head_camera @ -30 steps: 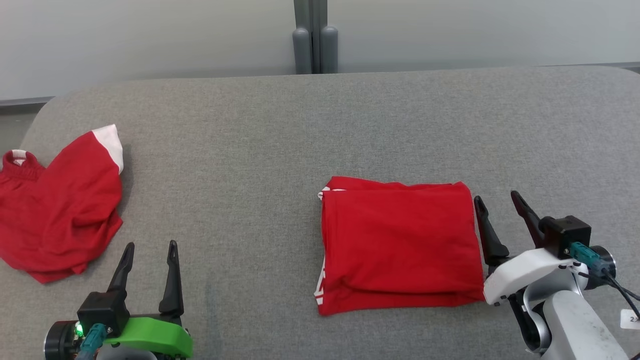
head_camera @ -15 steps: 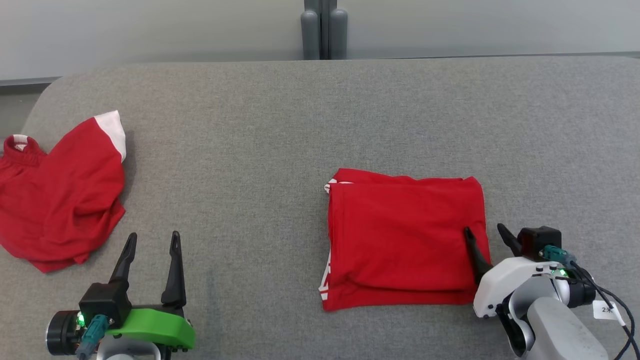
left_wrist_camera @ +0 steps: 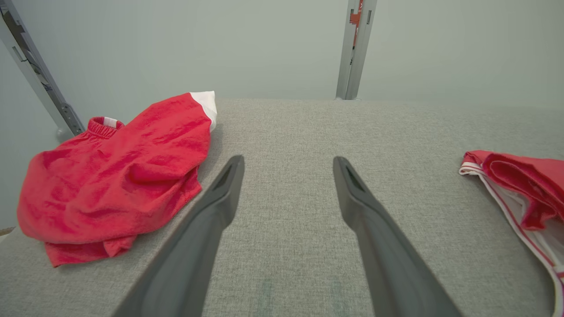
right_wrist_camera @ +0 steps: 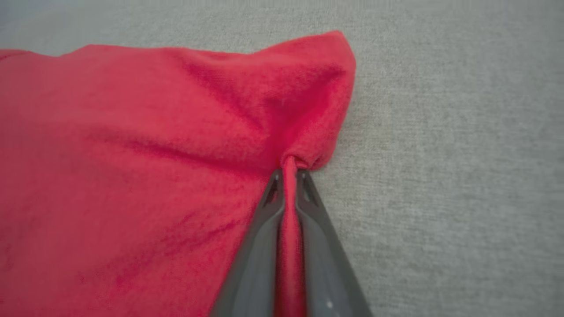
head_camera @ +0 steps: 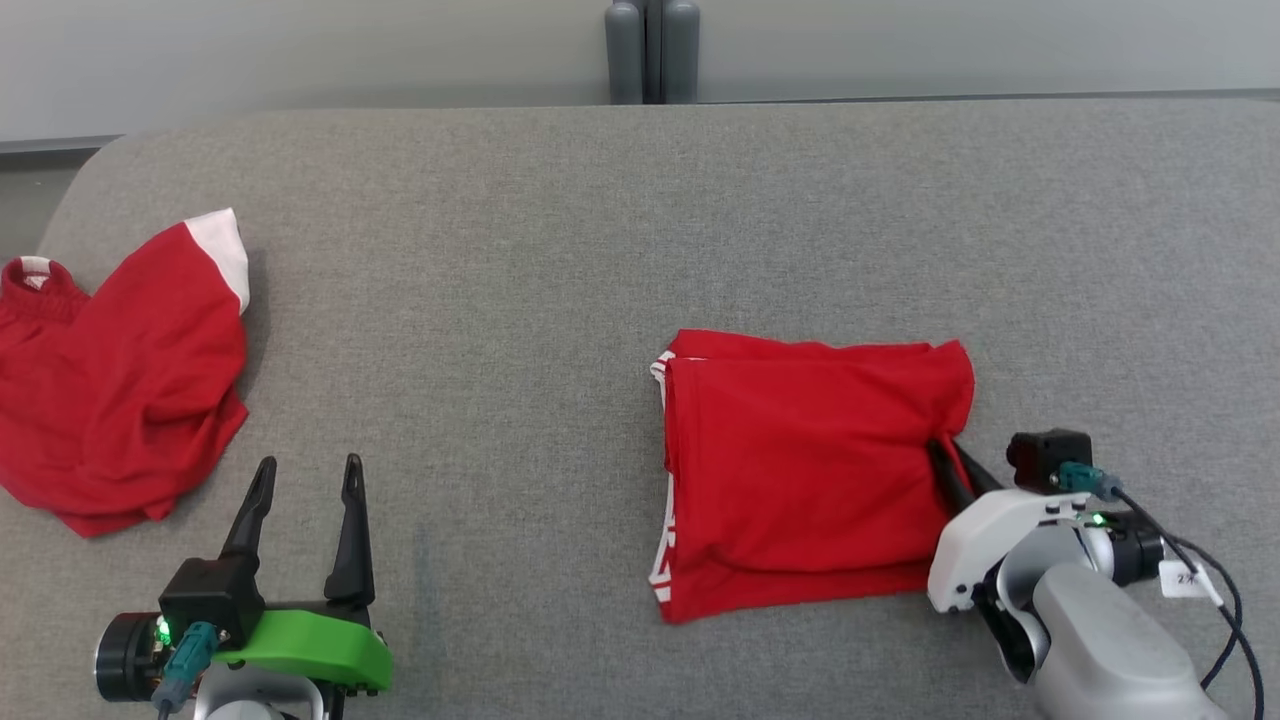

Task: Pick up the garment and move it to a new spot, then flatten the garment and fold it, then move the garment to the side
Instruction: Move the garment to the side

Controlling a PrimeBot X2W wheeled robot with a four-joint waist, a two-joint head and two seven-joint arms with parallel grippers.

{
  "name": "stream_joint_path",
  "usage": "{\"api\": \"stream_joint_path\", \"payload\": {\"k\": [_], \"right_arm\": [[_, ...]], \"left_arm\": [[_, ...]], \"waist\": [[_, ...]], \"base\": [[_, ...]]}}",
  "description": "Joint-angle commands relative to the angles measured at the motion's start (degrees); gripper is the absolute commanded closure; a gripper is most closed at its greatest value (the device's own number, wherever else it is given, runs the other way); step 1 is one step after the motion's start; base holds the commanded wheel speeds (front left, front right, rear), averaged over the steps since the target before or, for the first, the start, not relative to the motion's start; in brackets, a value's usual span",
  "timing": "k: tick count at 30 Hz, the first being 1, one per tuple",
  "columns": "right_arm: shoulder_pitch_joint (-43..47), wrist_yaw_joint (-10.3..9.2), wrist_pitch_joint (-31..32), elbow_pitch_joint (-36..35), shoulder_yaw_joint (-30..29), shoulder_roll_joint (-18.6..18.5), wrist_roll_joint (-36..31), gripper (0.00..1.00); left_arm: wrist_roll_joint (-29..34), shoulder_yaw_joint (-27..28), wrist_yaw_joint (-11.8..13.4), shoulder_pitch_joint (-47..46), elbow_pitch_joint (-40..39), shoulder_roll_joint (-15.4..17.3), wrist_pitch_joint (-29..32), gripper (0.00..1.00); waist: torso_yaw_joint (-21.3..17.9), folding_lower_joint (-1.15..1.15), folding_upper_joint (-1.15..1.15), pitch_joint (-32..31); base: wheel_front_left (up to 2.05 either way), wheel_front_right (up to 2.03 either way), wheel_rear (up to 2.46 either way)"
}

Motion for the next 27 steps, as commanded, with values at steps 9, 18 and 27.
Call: {"api": "stream_joint_path", "payload": {"k": [9, 18, 27], "right_arm": [[-11.05, -0.2, 1.05, -0.75, 2.93, -8.19, 0.59, 1.0], [-21.33, -0.19, 2.66, -3.38, 2.46, -19.34, 2.38, 1.0], [-28.14, -0.19, 4.51, -5.46, 0.62, -29.48, 3.73, 1.0]], "left_arm": [[-0.45, -1.22, -0.11, -3.47, -2.09, -0.16, -0.16, 0.0], [0.45, -3.32, -0.13, -9.41, -5.56, -0.15, -0.17, 0.0], [1.77, -4.87, -0.14, -13.64, -9.22, 2.7, -0.16, 0.0]], "waist": [[-1.48, 0.0, 0.0, 6.48], [-4.85, 0.0, 0.0, 17.71], [-9.4, 0.0, 0.0, 25.63]], "base": [[0.0, 0.0, 0.0], [0.0, 0.0, 0.0], [0.0, 0.0, 0.0]]}}
